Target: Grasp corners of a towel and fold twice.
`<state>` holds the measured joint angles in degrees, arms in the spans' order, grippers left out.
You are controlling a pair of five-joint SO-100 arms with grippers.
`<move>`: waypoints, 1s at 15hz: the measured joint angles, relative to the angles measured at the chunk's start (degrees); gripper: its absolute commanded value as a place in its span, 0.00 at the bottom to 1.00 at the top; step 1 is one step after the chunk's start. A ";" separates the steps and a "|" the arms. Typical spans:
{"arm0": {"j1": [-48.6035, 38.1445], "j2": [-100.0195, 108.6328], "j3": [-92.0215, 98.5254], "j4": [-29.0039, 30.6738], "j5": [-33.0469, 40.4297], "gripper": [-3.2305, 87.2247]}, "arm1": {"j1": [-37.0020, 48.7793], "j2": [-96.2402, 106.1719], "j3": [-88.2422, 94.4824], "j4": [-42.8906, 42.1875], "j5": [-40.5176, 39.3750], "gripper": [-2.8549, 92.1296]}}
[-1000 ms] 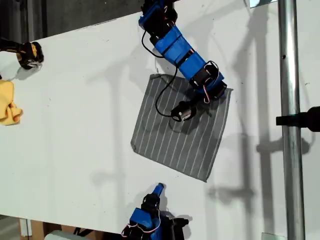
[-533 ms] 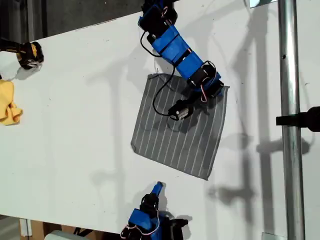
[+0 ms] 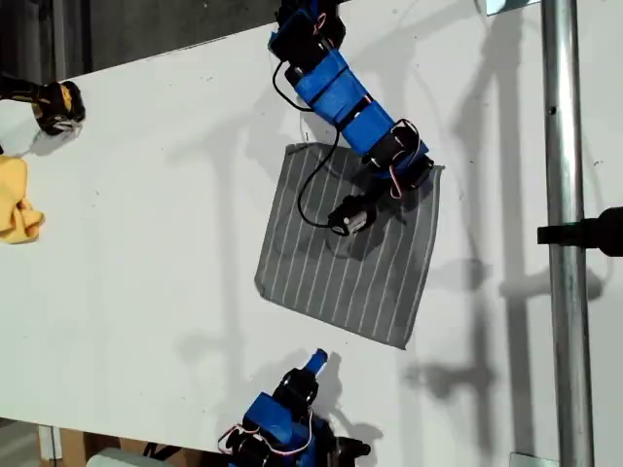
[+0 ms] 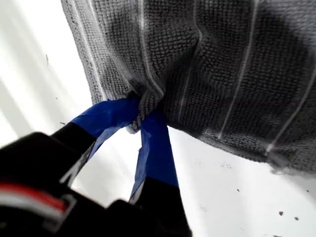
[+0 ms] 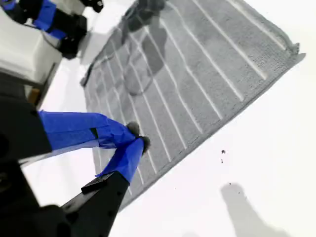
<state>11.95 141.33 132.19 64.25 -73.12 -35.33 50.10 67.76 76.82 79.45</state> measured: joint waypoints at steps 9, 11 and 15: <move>13.45 -34.01 -29.00 5.80 13.18 0.20 | 0.79 0.35 0.00 0.35 -1.85 0.03; 13.36 -36.21 -29.53 8.35 13.89 0.32 | 0.79 0.35 0.00 0.70 -1.85 0.03; 14.85 -39.81 -30.94 10.63 19.34 0.33 | 0.79 0.35 0.00 0.70 -1.85 0.03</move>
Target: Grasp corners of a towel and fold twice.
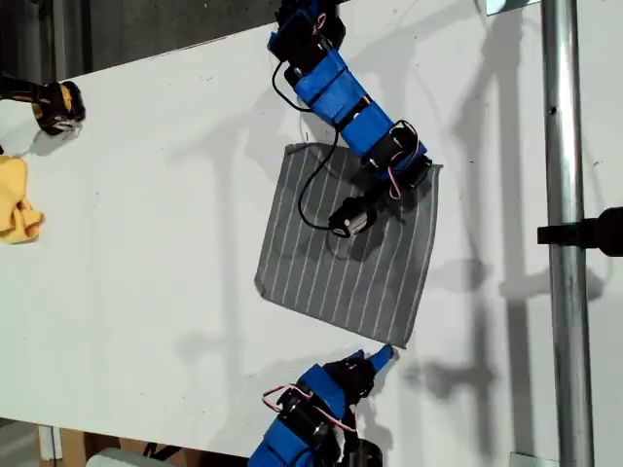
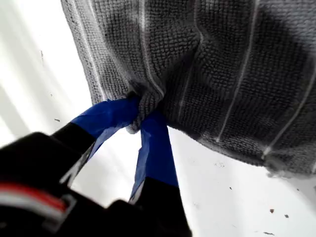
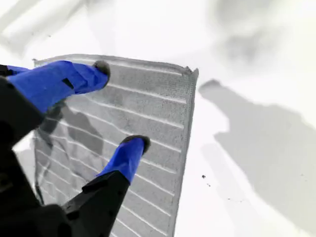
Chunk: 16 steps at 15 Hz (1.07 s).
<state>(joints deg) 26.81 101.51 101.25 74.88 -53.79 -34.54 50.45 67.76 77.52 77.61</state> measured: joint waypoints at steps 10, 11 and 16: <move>-2.02 -18.46 1.85 -12.74 0.70 0.33 | 0.09 0.00 0.00 0.53 0.00 0.03; -2.02 -20.65 1.23 -13.01 0.00 0.33 | 0.09 0.00 0.00 0.53 0.00 0.03; -0.97 -28.21 -1.58 -13.45 -4.31 0.31 | 0.09 0.00 0.00 0.53 0.00 0.03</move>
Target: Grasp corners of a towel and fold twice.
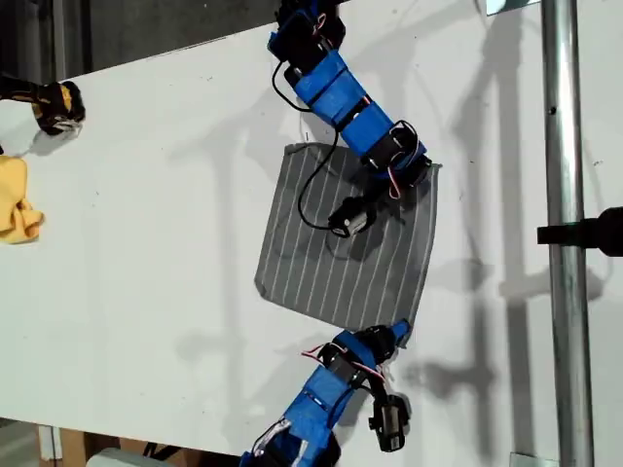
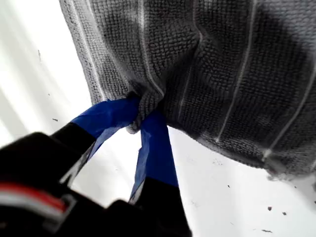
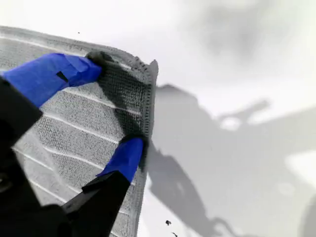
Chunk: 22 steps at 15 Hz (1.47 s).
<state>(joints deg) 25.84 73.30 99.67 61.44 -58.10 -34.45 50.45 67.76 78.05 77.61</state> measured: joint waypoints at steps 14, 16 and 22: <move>1.23 -5.62 -13.18 13.62 -7.38 0.02 | 0.62 5.27 -1.58 5.71 -0.53 0.03; 2.20 -5.62 -24.17 22.59 -4.04 0.02 | -1.58 10.72 -3.16 7.38 -0.88 0.03; 1.32 -3.08 -38.06 31.29 -0.79 0.02 | -4.31 15.47 -9.32 8.09 -3.25 0.03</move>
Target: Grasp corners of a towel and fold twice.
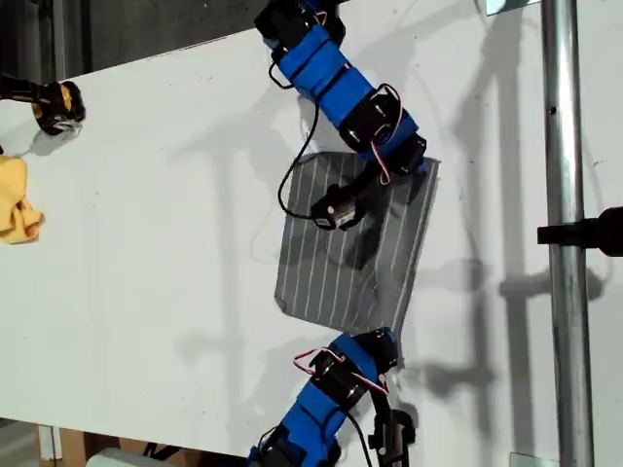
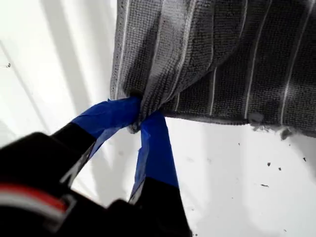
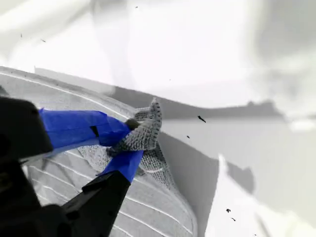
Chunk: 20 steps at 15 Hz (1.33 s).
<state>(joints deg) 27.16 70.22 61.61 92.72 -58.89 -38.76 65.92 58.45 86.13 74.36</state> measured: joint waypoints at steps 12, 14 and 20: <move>-31.38 10.63 12.83 -0.53 19.69 0.02 | 29.09 29.79 36.04 4.13 -0.62 0.03; -36.74 11.51 13.71 -1.23 23.38 0.02 | 34.89 34.10 39.81 4.31 -3.43 0.03; -49.92 11.69 14.06 -4.04 33.13 0.02 | 52.56 41.22 42.80 4.75 -16.70 0.03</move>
<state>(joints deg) -22.76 81.91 75.67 88.68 -25.75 13.80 107.14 101.25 90.88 57.66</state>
